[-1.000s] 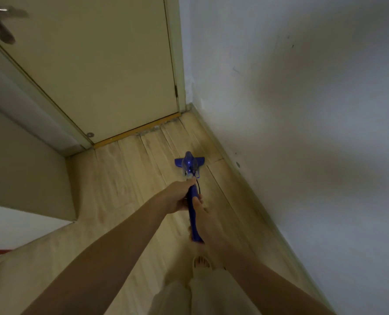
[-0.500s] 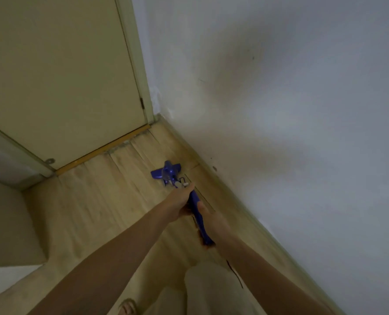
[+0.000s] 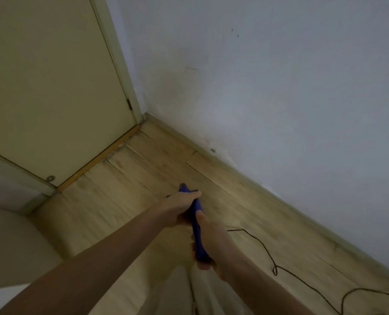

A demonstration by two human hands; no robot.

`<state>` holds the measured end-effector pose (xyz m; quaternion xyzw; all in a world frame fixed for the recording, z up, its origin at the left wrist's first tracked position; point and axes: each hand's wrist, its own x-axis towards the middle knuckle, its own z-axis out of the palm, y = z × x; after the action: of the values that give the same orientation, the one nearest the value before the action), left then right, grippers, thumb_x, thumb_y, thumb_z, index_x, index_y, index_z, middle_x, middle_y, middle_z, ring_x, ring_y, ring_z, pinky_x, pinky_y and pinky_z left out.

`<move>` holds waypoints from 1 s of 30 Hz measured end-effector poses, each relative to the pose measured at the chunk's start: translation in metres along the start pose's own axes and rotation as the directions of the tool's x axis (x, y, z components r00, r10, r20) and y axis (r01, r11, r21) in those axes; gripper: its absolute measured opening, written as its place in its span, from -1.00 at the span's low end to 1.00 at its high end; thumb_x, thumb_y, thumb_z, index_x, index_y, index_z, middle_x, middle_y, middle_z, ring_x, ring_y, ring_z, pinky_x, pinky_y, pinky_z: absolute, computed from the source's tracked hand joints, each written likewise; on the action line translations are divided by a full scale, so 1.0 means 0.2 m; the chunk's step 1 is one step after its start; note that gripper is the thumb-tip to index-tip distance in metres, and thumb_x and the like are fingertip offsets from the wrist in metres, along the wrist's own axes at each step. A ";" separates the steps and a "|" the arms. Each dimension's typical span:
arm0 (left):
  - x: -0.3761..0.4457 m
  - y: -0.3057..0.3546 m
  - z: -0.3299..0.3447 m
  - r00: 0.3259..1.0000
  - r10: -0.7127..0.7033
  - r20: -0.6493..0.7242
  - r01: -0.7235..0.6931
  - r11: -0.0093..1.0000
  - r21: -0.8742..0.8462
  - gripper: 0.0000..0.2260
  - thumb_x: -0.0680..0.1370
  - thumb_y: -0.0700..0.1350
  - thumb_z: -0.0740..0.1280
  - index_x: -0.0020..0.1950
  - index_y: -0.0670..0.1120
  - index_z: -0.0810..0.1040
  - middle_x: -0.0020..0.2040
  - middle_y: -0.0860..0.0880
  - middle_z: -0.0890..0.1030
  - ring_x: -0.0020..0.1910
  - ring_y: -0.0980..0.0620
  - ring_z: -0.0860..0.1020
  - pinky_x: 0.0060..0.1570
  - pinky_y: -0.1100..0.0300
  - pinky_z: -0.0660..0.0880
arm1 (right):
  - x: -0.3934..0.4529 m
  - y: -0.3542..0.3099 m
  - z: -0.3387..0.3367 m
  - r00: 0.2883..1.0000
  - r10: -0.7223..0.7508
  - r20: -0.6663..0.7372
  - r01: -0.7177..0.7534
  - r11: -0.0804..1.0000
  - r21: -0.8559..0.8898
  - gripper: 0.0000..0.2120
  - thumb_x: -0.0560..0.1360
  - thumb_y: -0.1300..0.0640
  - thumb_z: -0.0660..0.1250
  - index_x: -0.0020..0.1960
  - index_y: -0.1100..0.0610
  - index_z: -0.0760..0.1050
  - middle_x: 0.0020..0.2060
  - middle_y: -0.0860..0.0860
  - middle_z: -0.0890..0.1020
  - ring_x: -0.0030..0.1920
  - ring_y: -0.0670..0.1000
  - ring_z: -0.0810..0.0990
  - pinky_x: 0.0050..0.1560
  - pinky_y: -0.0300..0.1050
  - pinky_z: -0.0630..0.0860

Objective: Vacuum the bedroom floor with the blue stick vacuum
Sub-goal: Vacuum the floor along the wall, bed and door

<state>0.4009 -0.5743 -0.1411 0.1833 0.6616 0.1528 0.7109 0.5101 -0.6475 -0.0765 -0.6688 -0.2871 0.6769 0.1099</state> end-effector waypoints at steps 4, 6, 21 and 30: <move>-0.01 0.03 -0.03 1.000 0.024 0.020 -0.024 1.000 0.019 -0.60 0.61 0.02 0.26 0.27 -0.27 0.45 -0.01 -0.16 0.58 -0.15 -0.05 0.58 -0.17 0.11 0.55 | 0.00 -0.04 0.05 0.998 -0.025 -0.053 0.028 0.998 0.055 -0.61 0.65 -0.15 0.06 -0.03 0.16 0.41 -0.34 0.06 0.53 -0.48 -0.05 0.51 -0.47 -0.23 0.48; 0.01 0.07 -0.05 0.998 0.053 0.016 -0.053 0.999 0.008 -0.58 0.61 0.02 0.26 0.30 -0.28 0.44 -0.03 -0.16 0.56 -0.17 -0.05 0.56 -0.10 0.09 0.55 | 0.04 -0.08 0.09 0.996 -0.050 -0.072 0.054 0.997 0.056 -0.59 0.65 -0.15 0.06 -0.01 0.17 0.44 -0.35 0.05 0.53 -0.47 -0.05 0.51 -0.41 -0.20 0.51; 0.38 0.34 -0.03 0.995 0.056 -0.084 -0.070 0.983 -0.167 -0.60 0.63 0.07 0.19 0.20 -0.27 0.44 -0.19 -0.15 0.54 -0.24 -0.07 0.54 -0.21 0.06 0.55 | 0.59 -0.25 -0.06 0.998 -0.047 -0.044 0.041 0.989 -0.143 -0.56 0.64 -0.18 0.01 0.06 0.19 0.40 -0.39 0.06 0.52 -0.50 -0.03 0.49 -0.47 -0.19 0.48; 0.45 0.38 -0.02 0.997 0.071 0.020 -0.067 0.986 -0.154 -0.65 0.62 0.04 0.24 0.23 -0.21 0.42 -0.15 -0.15 0.54 -0.18 -0.09 0.55 -0.20 0.03 0.54 | 0.59 -0.30 -0.14 0.998 -0.027 -0.065 0.016 0.987 -0.161 -0.52 0.63 -0.21 0.02 -0.06 0.20 0.40 -0.37 0.07 0.52 -0.51 -0.02 0.49 -0.50 -0.21 0.43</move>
<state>0.4057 -0.4645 -0.1856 0.1528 0.6319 0.2257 0.7255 0.5133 -0.5287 -0.1428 -0.6945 -0.3439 0.6278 0.0727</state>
